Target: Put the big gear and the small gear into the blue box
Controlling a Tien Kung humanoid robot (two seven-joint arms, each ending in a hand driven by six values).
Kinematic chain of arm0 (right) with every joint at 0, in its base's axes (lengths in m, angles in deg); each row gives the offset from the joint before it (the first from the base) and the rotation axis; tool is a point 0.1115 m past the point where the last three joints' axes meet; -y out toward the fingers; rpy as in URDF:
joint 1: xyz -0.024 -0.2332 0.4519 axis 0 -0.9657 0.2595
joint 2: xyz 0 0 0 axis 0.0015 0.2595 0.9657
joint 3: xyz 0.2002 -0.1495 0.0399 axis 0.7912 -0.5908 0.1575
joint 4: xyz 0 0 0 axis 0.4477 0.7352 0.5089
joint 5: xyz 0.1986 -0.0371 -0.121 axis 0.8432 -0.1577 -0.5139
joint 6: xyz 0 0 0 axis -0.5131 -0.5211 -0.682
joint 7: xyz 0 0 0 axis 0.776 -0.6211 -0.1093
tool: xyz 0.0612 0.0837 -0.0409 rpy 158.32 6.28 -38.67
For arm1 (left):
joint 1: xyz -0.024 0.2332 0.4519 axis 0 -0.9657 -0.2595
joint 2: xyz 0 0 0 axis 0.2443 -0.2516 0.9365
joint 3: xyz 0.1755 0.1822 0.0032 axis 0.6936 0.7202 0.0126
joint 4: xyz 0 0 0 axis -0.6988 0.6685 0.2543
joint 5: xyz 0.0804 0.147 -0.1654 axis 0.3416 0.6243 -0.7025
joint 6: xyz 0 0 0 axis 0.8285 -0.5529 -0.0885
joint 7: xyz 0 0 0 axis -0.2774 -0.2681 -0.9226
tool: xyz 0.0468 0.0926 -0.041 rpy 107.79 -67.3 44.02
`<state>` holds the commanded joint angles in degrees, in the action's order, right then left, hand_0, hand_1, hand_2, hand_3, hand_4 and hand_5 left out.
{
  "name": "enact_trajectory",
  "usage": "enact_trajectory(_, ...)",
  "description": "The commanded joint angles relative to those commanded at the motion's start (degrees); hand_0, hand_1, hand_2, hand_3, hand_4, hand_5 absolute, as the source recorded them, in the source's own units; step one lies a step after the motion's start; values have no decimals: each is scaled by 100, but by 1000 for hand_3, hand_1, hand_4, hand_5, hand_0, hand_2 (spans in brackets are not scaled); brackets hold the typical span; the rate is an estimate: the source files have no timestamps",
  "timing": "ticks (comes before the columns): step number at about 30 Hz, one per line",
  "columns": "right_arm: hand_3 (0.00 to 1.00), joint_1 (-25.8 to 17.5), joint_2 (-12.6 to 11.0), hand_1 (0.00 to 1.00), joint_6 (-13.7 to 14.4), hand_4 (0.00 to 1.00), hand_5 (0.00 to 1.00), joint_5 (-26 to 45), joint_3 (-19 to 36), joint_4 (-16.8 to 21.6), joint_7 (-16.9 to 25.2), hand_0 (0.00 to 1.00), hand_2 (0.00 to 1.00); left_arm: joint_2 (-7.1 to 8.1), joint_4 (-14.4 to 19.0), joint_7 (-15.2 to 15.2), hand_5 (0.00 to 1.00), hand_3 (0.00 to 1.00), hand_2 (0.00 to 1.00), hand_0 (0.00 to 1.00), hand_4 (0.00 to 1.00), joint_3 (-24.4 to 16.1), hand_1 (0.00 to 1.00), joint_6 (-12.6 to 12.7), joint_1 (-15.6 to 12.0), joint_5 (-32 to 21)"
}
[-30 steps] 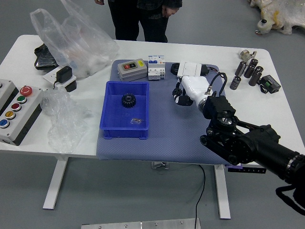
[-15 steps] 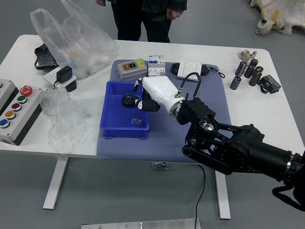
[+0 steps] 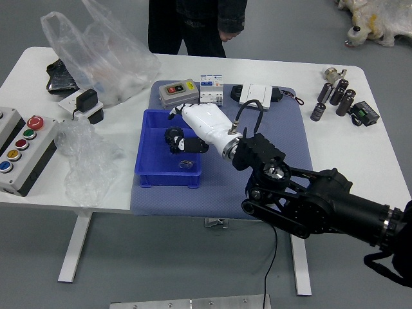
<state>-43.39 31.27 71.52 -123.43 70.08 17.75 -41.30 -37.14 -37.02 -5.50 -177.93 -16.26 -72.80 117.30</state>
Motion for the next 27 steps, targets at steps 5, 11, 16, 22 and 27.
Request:
enact_trajectory(5,699,-468,-277,647,475,567,357,414,631,187,377,380,730,-14,0,4,358,660,496,617,699,0,477,4,-9,-6)
enact_trajectory(11,691,-1278,-642,644,978,603,366,1710,1744,729,1315,460,701,-26,0,17,360,660,495,617,701,0,476,21,-29,-37)
enact_trajectory(16,694,-1971,-901,677,938,608,382,2755,2720,1137,2098,674,722,-16,0,92,356,658,495,618,701,134,476,22,-21,-172)
enact_trajectory(22,687,-2913,-1125,694,758,645,418,3929,3946,1252,2940,724,725,-10,0,179,353,656,495,618,702,315,476,15,-18,-333)
enact_trajectory(27,687,-3567,-1048,694,521,645,418,4872,4823,986,3464,724,725,4,0,231,353,656,495,618,702,407,476,16,-7,-394)
